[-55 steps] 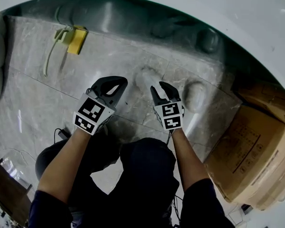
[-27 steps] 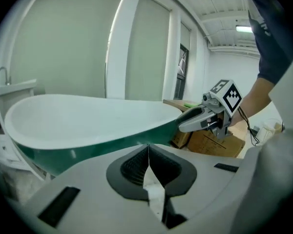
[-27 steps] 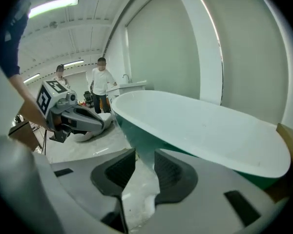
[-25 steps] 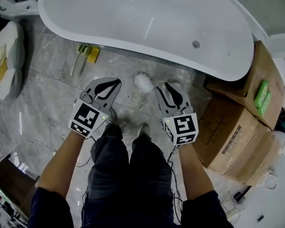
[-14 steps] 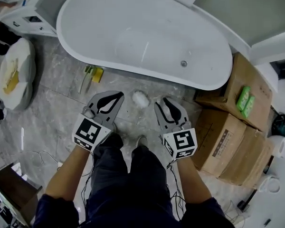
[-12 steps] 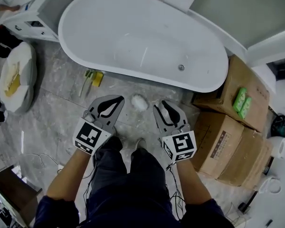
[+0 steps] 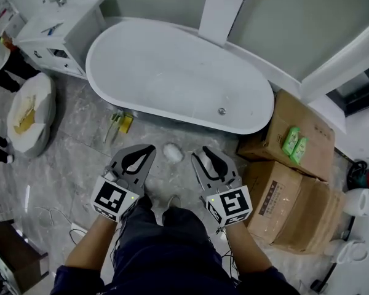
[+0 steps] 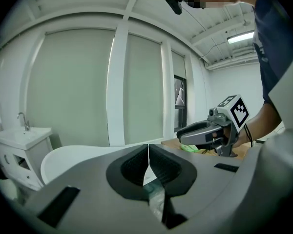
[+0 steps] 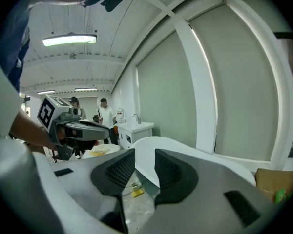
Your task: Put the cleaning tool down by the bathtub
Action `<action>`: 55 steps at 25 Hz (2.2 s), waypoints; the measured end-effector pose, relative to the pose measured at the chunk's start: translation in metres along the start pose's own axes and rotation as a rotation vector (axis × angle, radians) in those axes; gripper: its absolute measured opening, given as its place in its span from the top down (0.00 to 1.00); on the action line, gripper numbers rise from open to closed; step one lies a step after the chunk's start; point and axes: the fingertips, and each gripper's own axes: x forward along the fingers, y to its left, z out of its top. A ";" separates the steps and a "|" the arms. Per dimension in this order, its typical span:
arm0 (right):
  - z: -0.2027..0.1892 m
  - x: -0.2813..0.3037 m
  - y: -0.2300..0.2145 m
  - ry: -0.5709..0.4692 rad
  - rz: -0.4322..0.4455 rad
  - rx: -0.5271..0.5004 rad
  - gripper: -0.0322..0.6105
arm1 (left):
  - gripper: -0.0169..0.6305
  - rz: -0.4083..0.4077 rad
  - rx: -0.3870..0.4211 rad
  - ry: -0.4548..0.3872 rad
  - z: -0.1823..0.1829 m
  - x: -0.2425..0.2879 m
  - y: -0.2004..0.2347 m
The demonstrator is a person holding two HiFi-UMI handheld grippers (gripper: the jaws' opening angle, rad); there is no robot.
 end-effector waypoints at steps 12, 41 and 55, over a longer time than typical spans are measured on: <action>0.057 -0.069 0.019 -0.098 -0.009 -0.020 0.75 | 0.92 -0.009 0.022 -0.061 0.053 -0.048 -0.043; 0.131 -0.041 0.126 -0.204 -0.145 -0.036 0.89 | 0.92 -0.164 0.077 -0.218 0.093 -0.127 0.029; 0.138 -0.028 0.142 -0.202 -0.162 -0.050 0.94 | 0.92 -0.212 0.086 -0.242 0.097 -0.134 0.038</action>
